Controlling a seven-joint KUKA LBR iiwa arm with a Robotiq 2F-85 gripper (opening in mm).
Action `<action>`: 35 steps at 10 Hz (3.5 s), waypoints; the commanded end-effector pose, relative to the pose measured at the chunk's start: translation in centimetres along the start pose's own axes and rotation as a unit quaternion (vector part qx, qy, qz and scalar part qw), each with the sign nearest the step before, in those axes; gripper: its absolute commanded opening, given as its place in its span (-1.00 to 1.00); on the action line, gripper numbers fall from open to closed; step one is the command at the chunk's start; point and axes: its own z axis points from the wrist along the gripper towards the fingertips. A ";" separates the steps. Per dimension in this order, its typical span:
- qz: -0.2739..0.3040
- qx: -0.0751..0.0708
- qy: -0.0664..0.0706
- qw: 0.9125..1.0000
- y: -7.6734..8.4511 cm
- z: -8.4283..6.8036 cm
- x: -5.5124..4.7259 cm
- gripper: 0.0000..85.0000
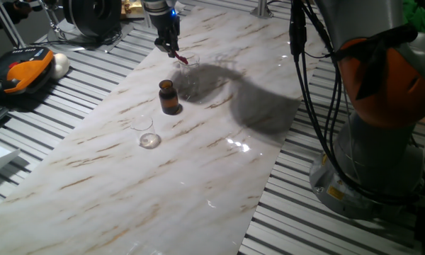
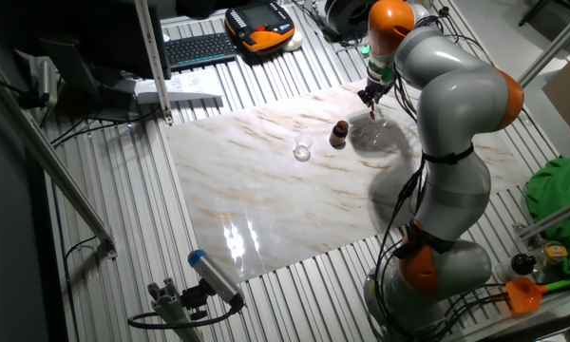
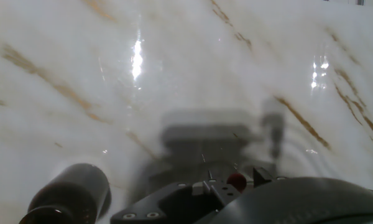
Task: Transfer liquid using a dropper
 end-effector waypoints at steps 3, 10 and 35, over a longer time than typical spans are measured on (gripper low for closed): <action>-0.009 0.002 0.000 1.000 0.0 0.0 0.0 -0.60; -0.019 -0.004 0.002 1.000 0.0 -0.1 0.0 -1.00; 0.024 -0.012 -0.001 1.000 -1.4 -10.4 -0.7 -1.00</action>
